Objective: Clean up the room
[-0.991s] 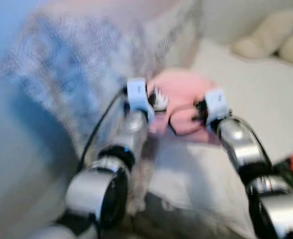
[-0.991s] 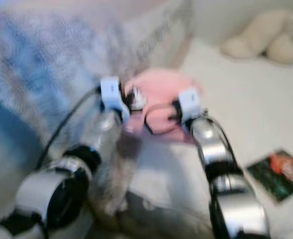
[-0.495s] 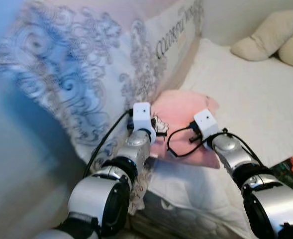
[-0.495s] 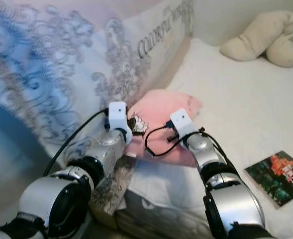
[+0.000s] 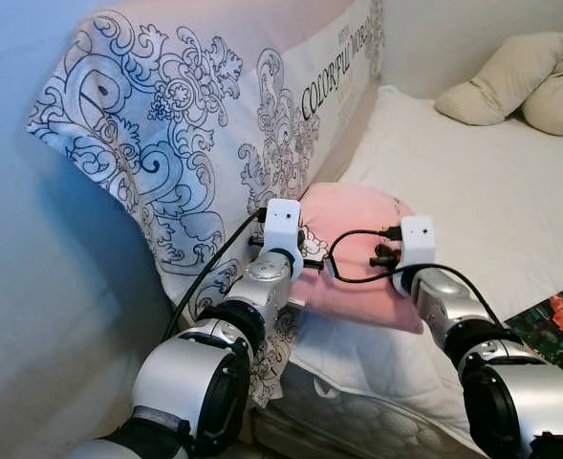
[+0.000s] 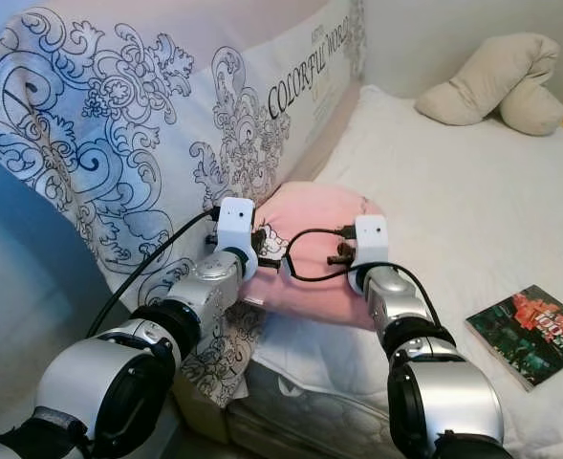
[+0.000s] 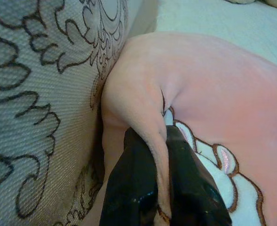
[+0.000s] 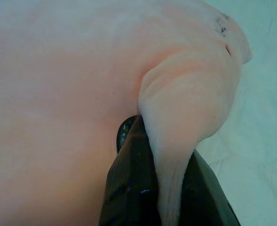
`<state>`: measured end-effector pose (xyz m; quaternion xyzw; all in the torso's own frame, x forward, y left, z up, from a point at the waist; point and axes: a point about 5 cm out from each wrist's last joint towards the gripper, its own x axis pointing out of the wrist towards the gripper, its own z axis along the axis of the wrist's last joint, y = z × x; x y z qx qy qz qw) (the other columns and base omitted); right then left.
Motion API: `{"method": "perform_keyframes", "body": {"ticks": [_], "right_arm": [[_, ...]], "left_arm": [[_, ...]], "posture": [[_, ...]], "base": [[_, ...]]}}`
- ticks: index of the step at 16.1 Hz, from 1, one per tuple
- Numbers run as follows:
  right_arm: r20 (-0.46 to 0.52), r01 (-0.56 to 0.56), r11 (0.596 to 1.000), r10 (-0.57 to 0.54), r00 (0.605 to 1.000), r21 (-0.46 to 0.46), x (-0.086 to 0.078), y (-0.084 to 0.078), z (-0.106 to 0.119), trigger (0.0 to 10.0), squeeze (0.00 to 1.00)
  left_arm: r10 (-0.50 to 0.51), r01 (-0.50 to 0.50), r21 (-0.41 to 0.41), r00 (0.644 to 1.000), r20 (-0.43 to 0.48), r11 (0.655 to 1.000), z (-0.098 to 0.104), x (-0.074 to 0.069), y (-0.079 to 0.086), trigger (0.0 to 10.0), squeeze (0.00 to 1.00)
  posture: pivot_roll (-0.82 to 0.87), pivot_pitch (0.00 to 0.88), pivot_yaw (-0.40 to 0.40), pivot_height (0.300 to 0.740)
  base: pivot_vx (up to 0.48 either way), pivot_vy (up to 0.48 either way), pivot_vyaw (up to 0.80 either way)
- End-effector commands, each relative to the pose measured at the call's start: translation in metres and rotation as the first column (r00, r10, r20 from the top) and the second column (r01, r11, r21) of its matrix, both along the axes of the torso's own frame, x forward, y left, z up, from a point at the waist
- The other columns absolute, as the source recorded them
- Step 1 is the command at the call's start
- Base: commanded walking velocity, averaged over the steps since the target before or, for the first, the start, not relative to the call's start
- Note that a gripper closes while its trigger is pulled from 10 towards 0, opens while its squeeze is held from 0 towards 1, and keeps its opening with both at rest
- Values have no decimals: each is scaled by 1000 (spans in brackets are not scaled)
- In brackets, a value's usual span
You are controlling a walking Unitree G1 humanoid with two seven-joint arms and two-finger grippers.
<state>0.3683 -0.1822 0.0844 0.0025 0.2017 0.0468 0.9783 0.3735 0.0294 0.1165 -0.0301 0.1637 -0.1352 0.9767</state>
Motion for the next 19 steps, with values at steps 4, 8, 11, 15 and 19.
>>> {"method": "perform_keyframes", "body": {"ticks": [4, 8, 11, 15, 19], "right_arm": [[-71, 172, 984, -175, 982, -53, -14, -33, -16, 10000, 1000], [-52, 222, 975, -222, 974, -17, -15, -37, -16, 10000, 1000], [-24, 221, 975, -221, 975, 22, -13, -27, -15, 10000, 1000], [-69, 361, 889, -356, 932, 283, -19, 0, -29, 10000, 1000], [-150, 416, 844, -388, 909, 340, -32, 11, -48, 10000, 1000]], "left_arm": [[43, -50, -98, 997, -68, 994, -12, -10, -10, 10000, 1000], [-26, 26, -25, 1000, 12, 999, -4, -6, -10, 10000, 1000], [-70, 62, 77, 993, 100, 995, 6, 1, -2, 10000, 1000], [-122, 83, 171, 964, 237, 982, 32, 13, 6, 10000, 1000], [-174, 181, 4, 938, 300, 983, 50, 10, -14, 10000, 1000]], "posture": [[-6, 0, 36, 740], [-14, 1, 38, 740], [-7, 0, 34, 740], [9, 0, 33, 740], [19, 0, 38, 740]], "base": [[0, 0, 0], [0, 0, 0], [0, 0, 0], [0, 0, 0], [0, 0, 0]]}}
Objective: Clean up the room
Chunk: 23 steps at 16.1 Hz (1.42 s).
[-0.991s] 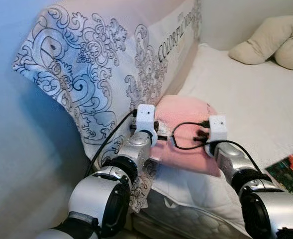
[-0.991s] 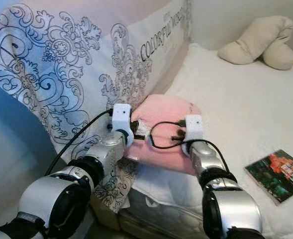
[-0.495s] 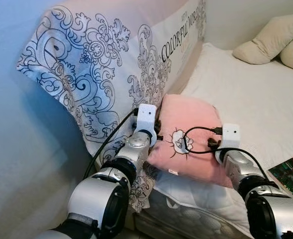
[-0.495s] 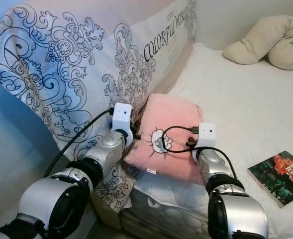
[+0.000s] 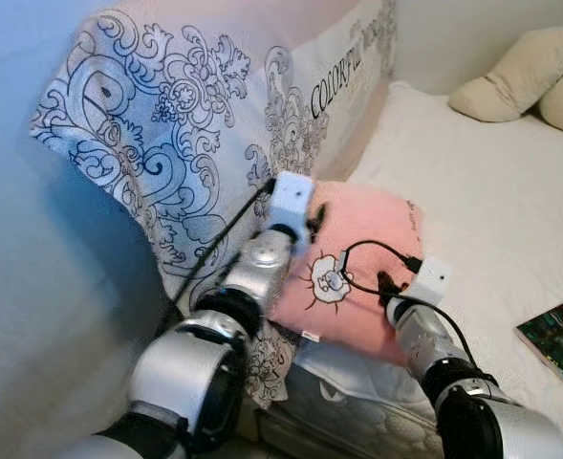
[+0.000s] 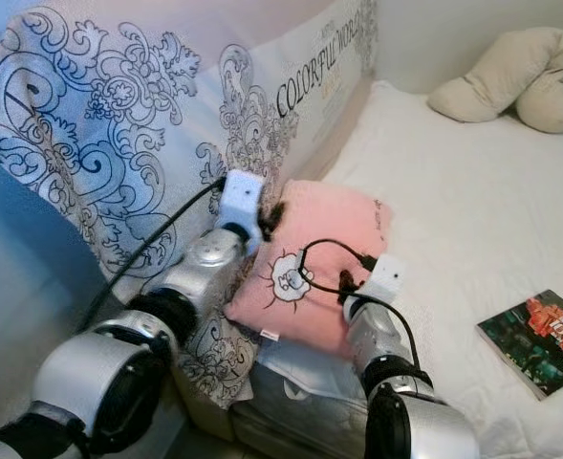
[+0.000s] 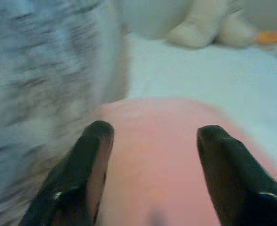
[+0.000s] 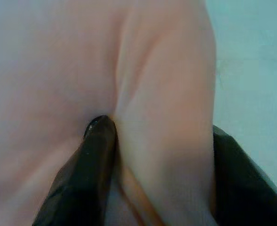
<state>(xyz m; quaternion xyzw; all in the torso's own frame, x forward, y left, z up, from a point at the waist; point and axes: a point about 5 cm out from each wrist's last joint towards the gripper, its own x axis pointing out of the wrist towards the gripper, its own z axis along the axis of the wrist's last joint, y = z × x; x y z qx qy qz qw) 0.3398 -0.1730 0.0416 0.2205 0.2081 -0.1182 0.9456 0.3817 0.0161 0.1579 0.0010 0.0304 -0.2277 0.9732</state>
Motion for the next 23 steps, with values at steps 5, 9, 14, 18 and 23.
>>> {"method": "perform_keyframes", "body": {"ticks": [5, 9, 14, 18, 23], "right_arm": [[251, -7, 954, 86, 964, -300, 11, -9, 40, 10000, 1000], [335, 104, 904, 45, 941, -415, -16, -15, 36, 10000, 1000], [432, 250, 848, -28, 901, -467, -74, -31, 45, 10000, 1000], [353, 272, 763, -62, 934, -586, -134, -60, 35, 10000, 0], [324, 69, 849, 125, 938, -525, -107, -24, 34, 10000, 0]], "left_arm": [[-68, 70, -71, 997, 28, 995, -24, -17, 13, 10000, 1000], [-60, 60, -24, 998, -23, 998, -55, -32, 39, 10000, 1000], [-41, 42, -32, 998, 39, 999, -53, -50, 67, 10000, 1000], [77, -69, -79, 992, 104, 994, -45, -70, 100, 10000, 1000], [91, -84, -109, 994, 61, 990, -51, -67, 94, 10000, 0]], "posture": [[45, 0, 34, 740], [53, 0, 34, 740], [59, 0, 37, 740], [54, 0, 28, 740], [45, 0, 27, 740]], "base": [[0, 0, 0], [0, 0, 0], [0, 0, 0], [0, 0, 0], [0, -278, 0]]}}
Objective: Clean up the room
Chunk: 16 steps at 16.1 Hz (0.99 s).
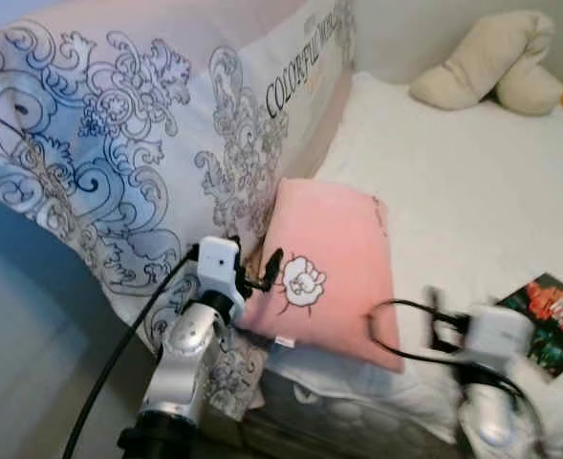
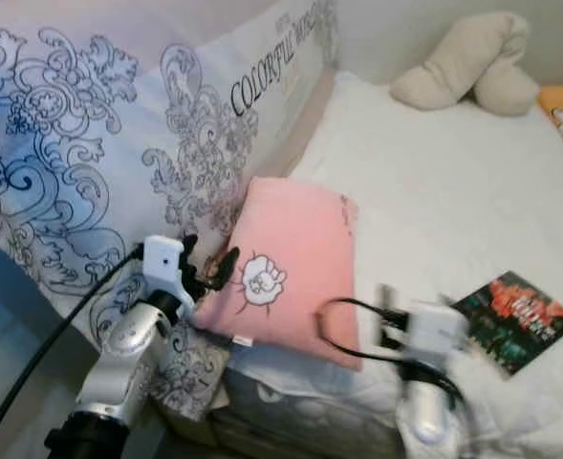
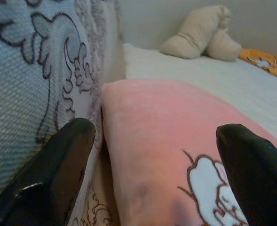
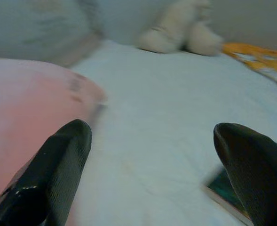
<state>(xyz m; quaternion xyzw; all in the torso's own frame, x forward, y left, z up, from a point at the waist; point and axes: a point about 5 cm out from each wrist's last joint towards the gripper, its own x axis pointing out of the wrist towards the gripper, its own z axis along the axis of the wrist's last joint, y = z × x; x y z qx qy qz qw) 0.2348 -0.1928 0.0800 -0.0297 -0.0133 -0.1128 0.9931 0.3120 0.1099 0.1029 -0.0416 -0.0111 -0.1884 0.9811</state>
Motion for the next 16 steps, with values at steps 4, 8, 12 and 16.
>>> {"method": "perform_keyframes", "body": {"ticks": [4, 8, 12, 16], "right_arm": [[-63, -24, 997, 19, 998, -79, 6, -3, -9, 10000, 0], [-99, -29, 998, 24, 995, -56, 11, -5, -15, 10000, 0], [-90, -33, 999, 31, 995, -24, 19, 0, -15, 10000, 0], [-95, -91, 996, 90, 991, -6, 25, 4, -16, 10000, 0]], "left_arm": [[-13, 13, -8, 1000, -5, 1000, -1, -2, -2, 10000, 0], [-30, 30, -6, 1000, 5, 1000, 2, 1, -8, 10000, 0], [39, -37, 57, 999, -32, 998, 0, 15, -3, 10000, 0], [155, -155, 13, 981, -113, 988, -12, 16, 15, 10000, 0]], "posture": [[38, 0, 30, 740], [36, 0, 25, 740], [34, 0, 30, 740], [36, 0, 30, 740]], "base": [[0, -460, 0], [0, -452, -675], [70, -65, -675], [230, -171, -169]]}}
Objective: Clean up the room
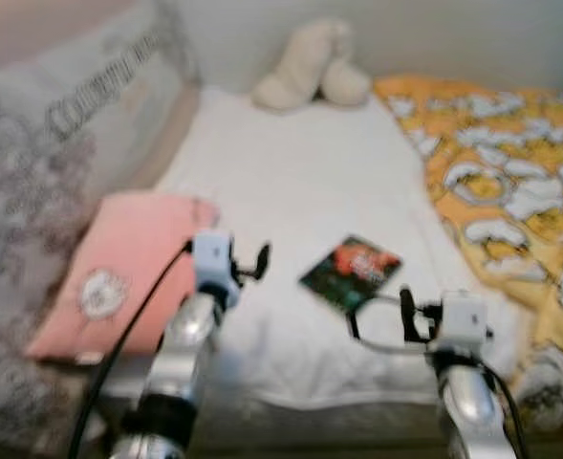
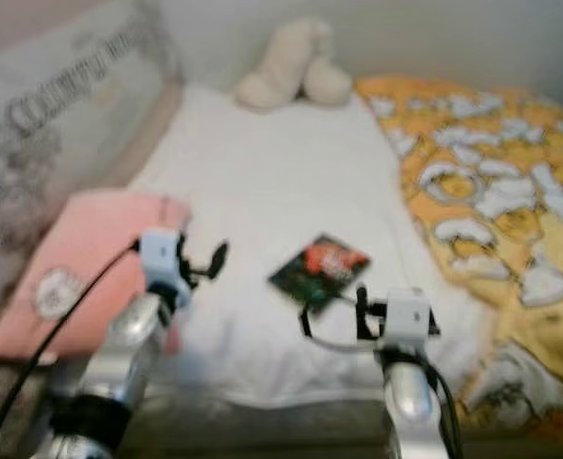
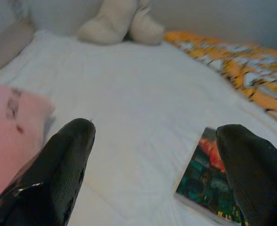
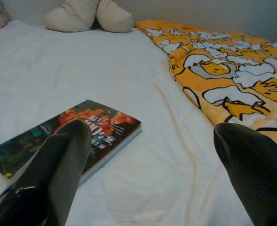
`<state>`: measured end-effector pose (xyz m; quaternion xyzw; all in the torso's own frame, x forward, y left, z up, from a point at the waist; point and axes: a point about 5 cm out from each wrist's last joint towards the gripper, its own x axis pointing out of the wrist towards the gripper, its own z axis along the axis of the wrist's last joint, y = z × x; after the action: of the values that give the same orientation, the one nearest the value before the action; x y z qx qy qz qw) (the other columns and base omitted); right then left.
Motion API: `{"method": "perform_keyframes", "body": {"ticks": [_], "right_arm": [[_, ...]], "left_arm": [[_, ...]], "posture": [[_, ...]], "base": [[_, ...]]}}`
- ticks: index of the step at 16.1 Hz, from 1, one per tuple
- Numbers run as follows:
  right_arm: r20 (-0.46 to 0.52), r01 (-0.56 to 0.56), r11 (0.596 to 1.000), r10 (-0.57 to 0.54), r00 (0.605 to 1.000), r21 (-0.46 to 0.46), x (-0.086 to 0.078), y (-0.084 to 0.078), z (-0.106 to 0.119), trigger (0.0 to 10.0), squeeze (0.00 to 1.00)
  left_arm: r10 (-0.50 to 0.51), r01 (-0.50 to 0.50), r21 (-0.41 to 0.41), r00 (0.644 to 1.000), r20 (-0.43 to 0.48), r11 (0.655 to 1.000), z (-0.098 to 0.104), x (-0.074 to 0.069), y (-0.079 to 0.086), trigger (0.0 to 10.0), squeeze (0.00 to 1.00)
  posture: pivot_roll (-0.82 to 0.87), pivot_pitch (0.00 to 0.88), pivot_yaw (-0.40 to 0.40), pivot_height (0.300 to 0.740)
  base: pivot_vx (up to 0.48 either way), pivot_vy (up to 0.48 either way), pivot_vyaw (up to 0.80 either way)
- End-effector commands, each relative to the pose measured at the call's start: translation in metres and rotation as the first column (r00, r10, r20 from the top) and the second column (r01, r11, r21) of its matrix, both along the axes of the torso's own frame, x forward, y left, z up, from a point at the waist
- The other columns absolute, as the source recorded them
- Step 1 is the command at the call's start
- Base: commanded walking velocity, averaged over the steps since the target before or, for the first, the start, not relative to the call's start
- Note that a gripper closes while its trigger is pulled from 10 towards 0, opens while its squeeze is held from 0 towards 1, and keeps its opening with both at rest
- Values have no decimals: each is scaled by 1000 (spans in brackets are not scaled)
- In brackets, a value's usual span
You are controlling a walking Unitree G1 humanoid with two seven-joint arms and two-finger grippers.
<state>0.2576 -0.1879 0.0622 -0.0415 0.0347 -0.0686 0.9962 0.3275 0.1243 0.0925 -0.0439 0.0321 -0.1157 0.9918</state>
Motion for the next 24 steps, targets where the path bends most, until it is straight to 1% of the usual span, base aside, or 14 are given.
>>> {"method": "perform_keyframes", "body": {"ticks": [1, 3, 4, 6, 10, 11, 12, 14, 16, 19, 20, 21, 22, 24], "right_arm": [[8, -3, 1000, 3, 1000, 3, 3, 0, 2, 10000, 0], [5, -18, 1000, 18, 1000, 2, 6, 3, 1, 10000, 0], [9, -32, 999, 32, 999, 4, 7, 6, 2, 10000, 0], [13, -48, 999, 47, 999, 4, 9, 9, 2, 10000, 0], [14, -75, 997, 74, 997, 9, 8, 12, 2, 10000, 0], [-1, -66, 998, 66, 998, 10, 5, 11, 0, 10000, 0], [-10, -60, 998, 60, 998, 11, 1, 9, -2, 10000, 0], [-64, -60, 998, 62, 996, 35, -11, 10, -13, 10000, 0], [-79, -60, 997, 63, 995, 37, -21, 8, -15, 10000, 0], [-102, -52, 998, 55, 993, 25, -50, 1, -15, 10000, 0], [-131, -56, 998, 58, 990, 17, -62, -1, -17, 10000, 0], [-146, -62, 998, 62, 987, 9, -69, -1, -16, 10000, 0], [-172, -62, 998, 61, 983, -1, -87, -5, -13, 10000, 0], [-190, -67, 998, 63, 980, -14, -102, -7, -10, 10000, 0]], "left_arm": [[13, -14, -1, 1000, -15, 1000, -2, 3, 0, 10000, 0], [32, -32, 2, 999, -4, 999, 2, 7, 0, 10000, 0], [73, -73, -13, 997, -12, 997, 4, 12, 5, 10000, 0], [95, -95, -8, 995, -6, 995, 7, 16, 9, 10000, 0], [75, -76, 23, 997, 8, 997, 9, 20, 5, 10000, 0], [68, -63, 116, 997, -37, 991, 5, 27, 1, 10000, 0], [68, -62, 136, 997, -36, 989, 6, 31, 2, 10000, 0], [79, -45, 270, 990, -118, 962, 6, 45, 4, 10000, 0], [85, -42, 267, 984, -153, 963, 5, 48, 3, 10000, 0], [58, -6, 257, 979, -194, 967, -3, 44, -6, 10000, 0], [74, -14, 291, 978, -197, 957, -7, 42, -5, 10000, 0], [89, -25, 305, 976, -198, 952, -9, 41, -3, 10000, 0], [141, -71, 325, 971, -195, 943, -11, 41, 8, 10000, 0], [193, -120, 360, 966, -172, 925, -9, 41, 19, 10000, 0]], "posture": [[40, 0, 27, 740], [44, 0, 27, 740], [44, 0, 25, 740], [45, 0, 23, 740], [40, 0, 20, 740], [40, 0, 12, 740], [33, 0, 3, 740], [-4, 20, -18, 740], [-30, 56, -23, 740], [-123, 150, -41, 740], [-160, 183, -54, 740], [-166, 190, -56, 740], [-207, 239, -74, 740], [-234, 272, -88, 740]], "base": [[360, -315, 0], [399, -148, 0], [469, 0, 0], [480, 0, 0], [480, 0, 0], [0, 0, -763], [0, 0, -763], [0, 0, -763], [0, 0, -759], [0, 0, -508], [0, 0, 0], [0, 0, 0], [0, 0, 0], [0, 0, 0]]}}
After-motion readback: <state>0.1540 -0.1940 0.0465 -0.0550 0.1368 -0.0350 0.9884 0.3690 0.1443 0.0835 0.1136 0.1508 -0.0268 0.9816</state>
